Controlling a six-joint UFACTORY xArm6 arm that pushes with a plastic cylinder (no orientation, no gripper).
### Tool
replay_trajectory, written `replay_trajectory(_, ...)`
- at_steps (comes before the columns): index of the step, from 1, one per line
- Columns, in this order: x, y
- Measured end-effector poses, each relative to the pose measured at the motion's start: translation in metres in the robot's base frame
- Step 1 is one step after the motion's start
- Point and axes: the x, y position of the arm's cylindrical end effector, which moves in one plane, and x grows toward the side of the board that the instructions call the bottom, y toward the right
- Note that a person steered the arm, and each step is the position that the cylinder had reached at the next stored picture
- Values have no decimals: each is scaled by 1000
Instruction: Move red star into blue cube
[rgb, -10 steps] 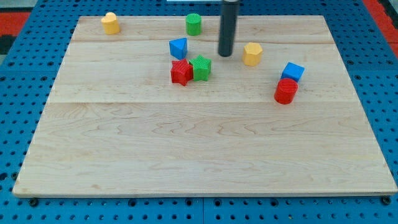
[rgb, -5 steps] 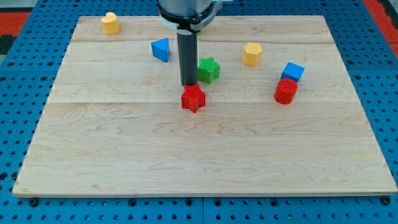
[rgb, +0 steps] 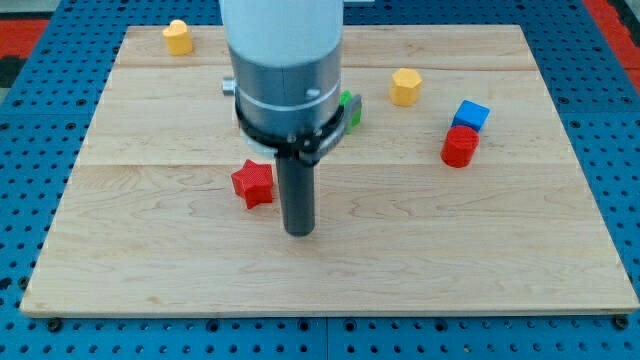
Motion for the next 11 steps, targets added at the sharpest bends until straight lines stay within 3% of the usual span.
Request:
replay_trajectory(1,-34,-33)
replay_trajectory(3,-120,-43)
replay_trajectory(4,-83,-67)
replay_trajectory(5,-118,-100)
replay_trajectory(7,-173,-6)
replay_trajectory(8,-210,-2)
replay_trajectory(9,-182,-41)
replay_trajectory(10,-213,-70)
replay_trajectory(11,-211,-14)
